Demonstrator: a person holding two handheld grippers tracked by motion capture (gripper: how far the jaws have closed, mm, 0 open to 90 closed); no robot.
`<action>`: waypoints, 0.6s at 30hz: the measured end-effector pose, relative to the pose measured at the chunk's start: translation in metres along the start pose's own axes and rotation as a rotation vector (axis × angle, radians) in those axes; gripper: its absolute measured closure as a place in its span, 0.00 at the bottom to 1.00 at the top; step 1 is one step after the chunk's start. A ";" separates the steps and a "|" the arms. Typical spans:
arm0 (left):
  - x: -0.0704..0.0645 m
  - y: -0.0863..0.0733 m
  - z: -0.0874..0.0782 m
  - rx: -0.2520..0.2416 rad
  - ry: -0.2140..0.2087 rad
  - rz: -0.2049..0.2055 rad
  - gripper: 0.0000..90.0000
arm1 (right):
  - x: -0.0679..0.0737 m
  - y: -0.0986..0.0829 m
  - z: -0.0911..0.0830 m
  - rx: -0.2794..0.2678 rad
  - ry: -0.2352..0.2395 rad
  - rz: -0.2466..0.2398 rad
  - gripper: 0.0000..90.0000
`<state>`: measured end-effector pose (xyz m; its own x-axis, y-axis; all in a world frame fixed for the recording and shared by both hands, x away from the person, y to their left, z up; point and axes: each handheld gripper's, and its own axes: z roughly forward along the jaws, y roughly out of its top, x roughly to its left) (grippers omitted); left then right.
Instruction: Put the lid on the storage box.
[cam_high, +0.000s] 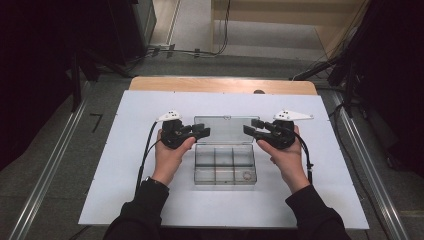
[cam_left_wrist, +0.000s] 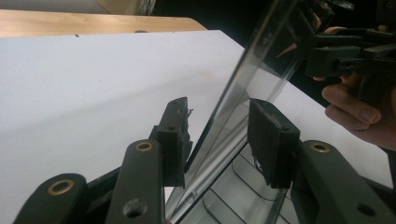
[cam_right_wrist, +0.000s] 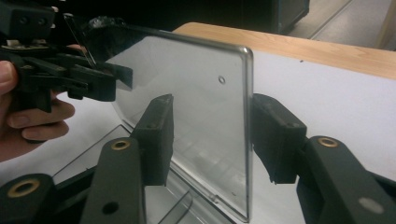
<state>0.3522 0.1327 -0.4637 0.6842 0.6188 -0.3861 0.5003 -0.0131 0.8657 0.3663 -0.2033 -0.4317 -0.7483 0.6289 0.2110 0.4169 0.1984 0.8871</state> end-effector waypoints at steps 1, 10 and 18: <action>-0.001 -0.001 0.000 -0.001 -0.002 0.003 0.64 | 0.001 0.000 0.000 -0.003 0.005 -0.006 0.55; -0.005 -0.005 -0.004 -0.002 -0.011 0.029 0.62 | 0.007 -0.005 -0.004 -0.009 -0.007 -0.023 0.60; -0.008 -0.007 -0.006 0.005 -0.010 0.032 0.55 | 0.012 -0.008 -0.007 -0.010 -0.003 -0.042 0.60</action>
<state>0.3402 0.1328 -0.4643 0.7047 0.6104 -0.3616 0.4811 -0.0366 0.8759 0.3505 -0.2031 -0.4333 -0.7635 0.6223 0.1727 0.3800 0.2167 0.8993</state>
